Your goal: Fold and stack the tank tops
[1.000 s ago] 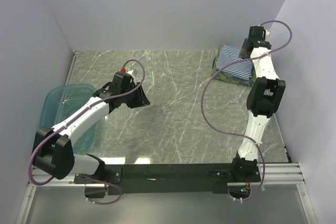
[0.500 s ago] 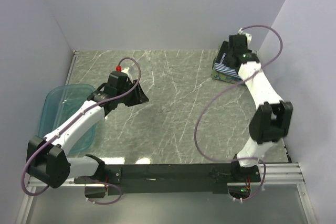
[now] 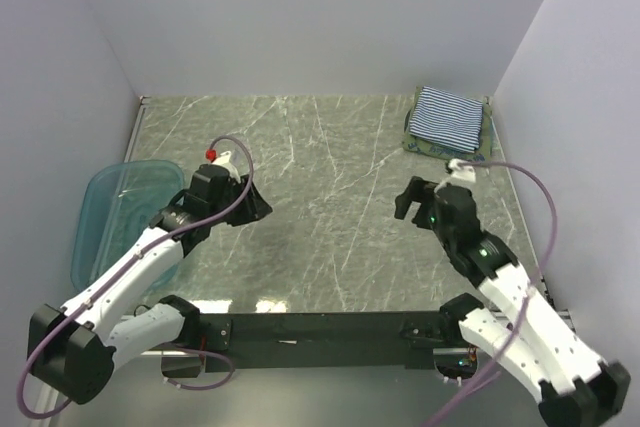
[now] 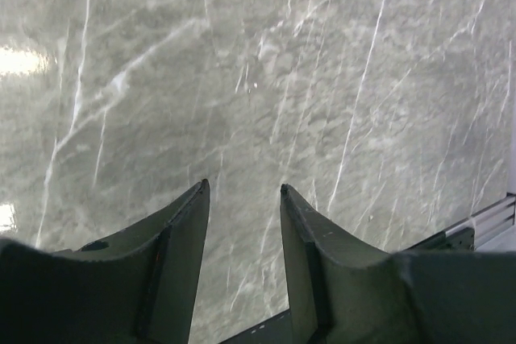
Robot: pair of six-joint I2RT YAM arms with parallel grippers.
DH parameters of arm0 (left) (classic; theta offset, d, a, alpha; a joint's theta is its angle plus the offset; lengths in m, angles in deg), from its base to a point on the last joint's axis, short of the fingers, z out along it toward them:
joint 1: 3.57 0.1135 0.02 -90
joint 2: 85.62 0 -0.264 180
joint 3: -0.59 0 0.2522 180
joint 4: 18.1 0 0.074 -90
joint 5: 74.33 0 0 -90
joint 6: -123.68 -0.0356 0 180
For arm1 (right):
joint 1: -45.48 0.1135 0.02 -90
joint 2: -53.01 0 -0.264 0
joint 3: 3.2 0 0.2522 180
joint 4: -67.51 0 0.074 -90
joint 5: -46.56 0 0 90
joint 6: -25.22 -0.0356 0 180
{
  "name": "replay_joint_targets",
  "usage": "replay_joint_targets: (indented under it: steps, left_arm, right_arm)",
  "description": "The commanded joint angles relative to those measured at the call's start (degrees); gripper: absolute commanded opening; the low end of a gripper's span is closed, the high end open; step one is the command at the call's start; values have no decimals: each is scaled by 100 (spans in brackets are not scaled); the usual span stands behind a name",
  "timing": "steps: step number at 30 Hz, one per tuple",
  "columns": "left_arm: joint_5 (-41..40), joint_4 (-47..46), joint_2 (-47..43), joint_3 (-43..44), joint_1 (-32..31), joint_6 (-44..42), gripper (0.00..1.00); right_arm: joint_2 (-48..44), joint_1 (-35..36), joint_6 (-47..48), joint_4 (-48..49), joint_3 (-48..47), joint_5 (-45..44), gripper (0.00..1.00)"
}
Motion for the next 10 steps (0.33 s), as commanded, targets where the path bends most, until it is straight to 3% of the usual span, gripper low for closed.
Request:
replay_joint_targets:
  steps: [1, 6, 10]
  left_arm:
    - [-239, -84, -286, -34, -272, 61, 46]
    - [-408, 30, -603, -139, -423, 123, 47]
    - [-329, 74, -638, -122, -423, 123, 47]
  right_arm:
    - [-953, 24, -220, 33, 226, -235, 98]
    - [-1798, 24, -466, -186, 386, -288, 100]
    - [-1817, 24, -422, -231, 280, -297, 100]
